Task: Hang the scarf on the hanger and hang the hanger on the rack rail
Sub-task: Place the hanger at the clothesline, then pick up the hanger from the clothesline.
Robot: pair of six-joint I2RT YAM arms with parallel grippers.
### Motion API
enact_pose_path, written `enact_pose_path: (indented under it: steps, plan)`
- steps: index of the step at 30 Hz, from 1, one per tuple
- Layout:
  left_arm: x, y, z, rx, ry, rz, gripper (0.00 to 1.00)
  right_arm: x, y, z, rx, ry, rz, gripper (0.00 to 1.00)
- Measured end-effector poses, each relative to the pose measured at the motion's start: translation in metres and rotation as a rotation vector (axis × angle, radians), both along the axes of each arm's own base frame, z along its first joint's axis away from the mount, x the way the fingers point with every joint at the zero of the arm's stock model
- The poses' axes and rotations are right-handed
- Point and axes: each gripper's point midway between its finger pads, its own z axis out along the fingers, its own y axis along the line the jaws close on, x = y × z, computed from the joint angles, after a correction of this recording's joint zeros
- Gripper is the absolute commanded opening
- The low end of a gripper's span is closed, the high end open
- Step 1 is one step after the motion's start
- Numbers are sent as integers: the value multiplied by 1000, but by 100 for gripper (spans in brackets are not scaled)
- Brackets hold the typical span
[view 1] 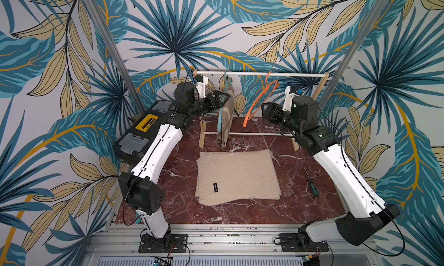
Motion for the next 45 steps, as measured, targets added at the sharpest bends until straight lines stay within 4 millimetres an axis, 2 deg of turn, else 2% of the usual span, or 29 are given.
enact_pose_path:
  steps: [3, 5, 8, 10, 12, 14, 20, 23, 25, 27, 33, 38, 40, 45]
  plan:
    - [-22, 5, 27, 42, -94, 8, 84, 5, -14, -4, -10, 13, -44, 81]
    - [-37, 1, 49, 60, -173, -7, 85, 5, -19, -5, -15, 18, -58, 81]
    - [-54, -20, 85, 76, -300, -53, 86, 3, -22, -6, -16, 23, -60, 81]
    - [-55, -36, 94, 83, -359, -79, 86, 0, -23, -8, -16, 26, -55, 81]
    - [-48, -53, 87, 96, -376, -98, 87, -2, -24, -12, -19, 33, -51, 81]
    - [-30, -67, 66, 130, -362, -94, 88, -5, -25, -17, -24, 41, -51, 81]
    - [31, -94, -29, 281, -251, -38, 90, -10, -31, -30, -40, 61, -55, 82]
    - [44, -98, -55, 339, -230, -16, 91, -9, -36, -37, -48, 71, -64, 82]
    - [49, -102, -60, 352, -231, -9, 91, -8, -39, -41, -52, 78, -70, 81]
    - [50, -105, -57, 353, -245, -4, 91, -7, -42, -43, -56, 80, -74, 82]
    - [46, -113, -26, 297, -322, 2, 91, -3, -47, -44, -64, 79, -86, 82]
    - [45, -127, -15, 263, -355, -11, 91, 2, -52, -49, -69, 89, -96, 82]
    - [50, -131, -18, 266, -358, -8, 92, 3, -54, -50, -73, 90, -98, 82]
    - [65, -136, -42, 320, -331, 16, 94, 6, -60, -50, -79, 86, -105, 82]
